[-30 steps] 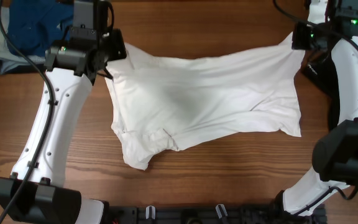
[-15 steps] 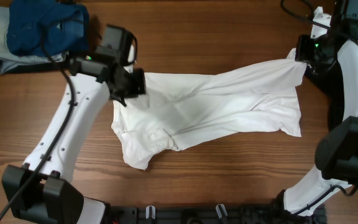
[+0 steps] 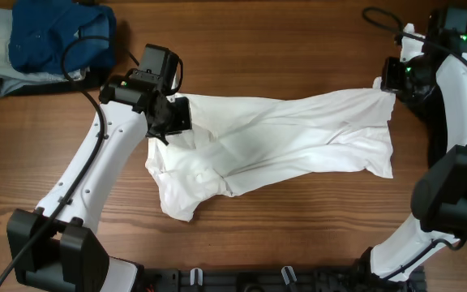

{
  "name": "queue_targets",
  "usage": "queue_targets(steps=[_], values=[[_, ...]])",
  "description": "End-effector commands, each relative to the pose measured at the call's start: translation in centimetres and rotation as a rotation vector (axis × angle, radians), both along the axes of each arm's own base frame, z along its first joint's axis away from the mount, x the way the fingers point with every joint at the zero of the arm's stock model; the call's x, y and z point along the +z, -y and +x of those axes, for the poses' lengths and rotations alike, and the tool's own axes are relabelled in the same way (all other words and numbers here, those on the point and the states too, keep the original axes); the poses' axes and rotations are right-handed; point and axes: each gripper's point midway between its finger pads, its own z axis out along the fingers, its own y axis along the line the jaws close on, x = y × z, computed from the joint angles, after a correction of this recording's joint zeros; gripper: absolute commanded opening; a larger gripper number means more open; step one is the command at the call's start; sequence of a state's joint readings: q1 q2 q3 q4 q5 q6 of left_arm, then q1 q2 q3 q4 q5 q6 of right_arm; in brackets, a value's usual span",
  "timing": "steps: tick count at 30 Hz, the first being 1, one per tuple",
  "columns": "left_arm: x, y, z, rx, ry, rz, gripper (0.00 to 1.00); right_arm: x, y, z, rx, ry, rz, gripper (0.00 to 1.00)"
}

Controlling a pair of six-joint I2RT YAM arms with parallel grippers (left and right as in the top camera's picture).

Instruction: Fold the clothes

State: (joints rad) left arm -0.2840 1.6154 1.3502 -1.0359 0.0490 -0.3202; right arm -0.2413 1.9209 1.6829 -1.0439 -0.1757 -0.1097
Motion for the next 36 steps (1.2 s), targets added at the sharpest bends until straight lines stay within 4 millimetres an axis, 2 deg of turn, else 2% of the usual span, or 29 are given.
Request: queue_targets(steps=[1, 12, 16, 19, 23, 25, 30, 36], values=[[0.0, -1.1, 0.2, 0.037, 0.008, 0.019, 0.04, -0.7, 2.1, 0.8, -0.045, 0.030, 0.003, 0.04], [-1.0, -2.4, 0.5, 0.076, -0.025, 0.028, 0.04, 1.5, 3.0, 5.2, 0.084, 0.252, -0.060, 0.04], [-1.4, -2.4, 0.5, 0.075, -0.037, 0.031, 0.04, 1.8, 3.1, 5.6, 0.109, 0.274, -0.078, 0.04], [-1.9, -2.4, 0.5, 0.075, -0.051, 0.034, 0.04, 1.1, 2.1, 4.4, 0.135, 0.224, -0.033, 0.04], [-2.1, -2.4, 0.6, 0.076, -0.057, 0.036, 0.04, -0.5, 1.0, 0.7, 0.080, 0.056, 0.045, 0.04], [-2.1, -2.4, 0.6, 0.075, -0.054, 0.036, 0.04, -0.9, 0.7, -0.4, 0.070, 0.004, 0.065, 0.04], [-2.3, -2.4, 0.7, 0.075, -0.056, 0.037, 0.04, -1.9, 0.7, -2.2, 0.027, -0.077, 0.069, 0.04], [-2.5, -2.7, 0.8, 0.084, -0.064, 0.038, 0.04, -5.6, 0.2, -4.5, -0.003, -0.162, 0.091, 0.04]])
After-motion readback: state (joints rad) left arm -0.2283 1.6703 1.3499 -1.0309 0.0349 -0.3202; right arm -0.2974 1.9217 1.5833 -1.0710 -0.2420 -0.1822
